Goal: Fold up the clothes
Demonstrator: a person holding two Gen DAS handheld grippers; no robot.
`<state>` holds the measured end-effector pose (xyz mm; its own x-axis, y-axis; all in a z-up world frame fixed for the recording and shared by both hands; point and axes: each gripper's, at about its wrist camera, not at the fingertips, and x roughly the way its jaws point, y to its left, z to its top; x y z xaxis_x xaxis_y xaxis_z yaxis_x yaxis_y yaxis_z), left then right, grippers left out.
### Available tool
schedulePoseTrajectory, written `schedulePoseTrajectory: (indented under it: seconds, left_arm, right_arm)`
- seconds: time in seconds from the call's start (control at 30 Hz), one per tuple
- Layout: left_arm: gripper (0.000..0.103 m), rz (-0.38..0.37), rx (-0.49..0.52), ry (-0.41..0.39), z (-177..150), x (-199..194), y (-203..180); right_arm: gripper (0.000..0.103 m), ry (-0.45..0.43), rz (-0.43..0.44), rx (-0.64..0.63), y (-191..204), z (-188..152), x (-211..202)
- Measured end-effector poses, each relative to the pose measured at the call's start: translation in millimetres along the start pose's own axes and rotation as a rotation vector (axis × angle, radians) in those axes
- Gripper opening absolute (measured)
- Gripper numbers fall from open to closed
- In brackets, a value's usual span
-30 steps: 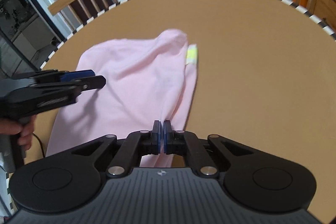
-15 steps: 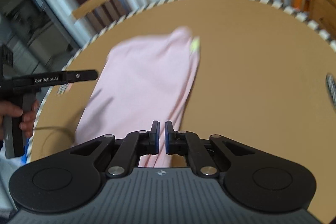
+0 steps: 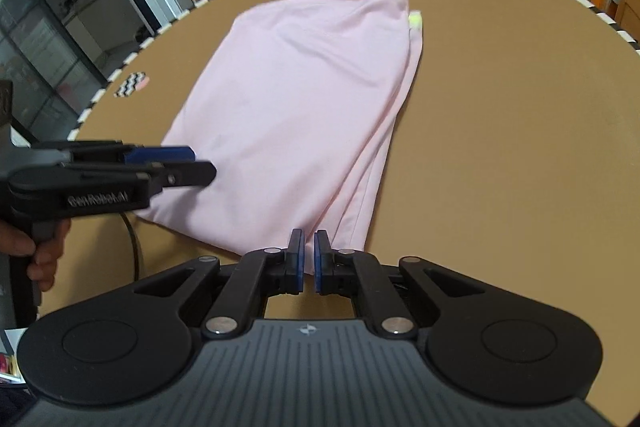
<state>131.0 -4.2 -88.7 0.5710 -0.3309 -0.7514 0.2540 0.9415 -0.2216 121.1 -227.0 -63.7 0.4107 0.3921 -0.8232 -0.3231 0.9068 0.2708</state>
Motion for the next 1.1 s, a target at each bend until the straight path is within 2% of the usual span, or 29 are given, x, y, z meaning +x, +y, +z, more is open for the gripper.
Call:
schedulePoseTrajectory:
  seconds: [0.1,0.23,0.37,0.43,0.5,0.57,0.6,0.67,0.87,1.1]
  left_arm:
    - [0.036,-0.003,-0.004,0.000,4,2,3]
    - [0.037,-0.001,0.005,0.002,5,2,4]
    - [0.039,-0.003,0.004,0.002,6,4,3]
    - [0.041,-0.003,0.010,0.006,6,4,2]
    - [0.043,-0.004,0.014,0.010,7,4,1]
    - [0.045,-0.007,0.018,0.011,8,5,1]
    - [0.046,-0.008,0.021,0.012,8,5,1]
    - [0.046,-0.007,0.030,0.012,8,6,0]
    - [0.046,-0.016,0.025,0.019,10,7,3]
    - [0.046,-0.029,0.029,0.024,11,8,5]
  right_arm:
    - [0.007,0.002,-0.014,-0.045,8,1,1]
    - [0.009,0.020,-0.073,-0.097,11,2,5]
    - [0.014,0.030,-0.044,-0.027,4,5,5]
    - [0.020,0.033,-0.049,-0.058,10,6,6]
    - [0.020,0.032,-0.069,-0.119,18,5,8]
    - [0.013,0.026,-0.093,-0.205,30,3,10]
    - [0.007,0.023,-0.106,-0.246,36,1,12]
    - [0.002,0.023,-0.135,-0.309,44,0,12]
    - [0.000,-0.028,-0.153,-0.258,36,8,-12]
    - [0.000,-0.002,-0.215,-0.218,19,5,-17]
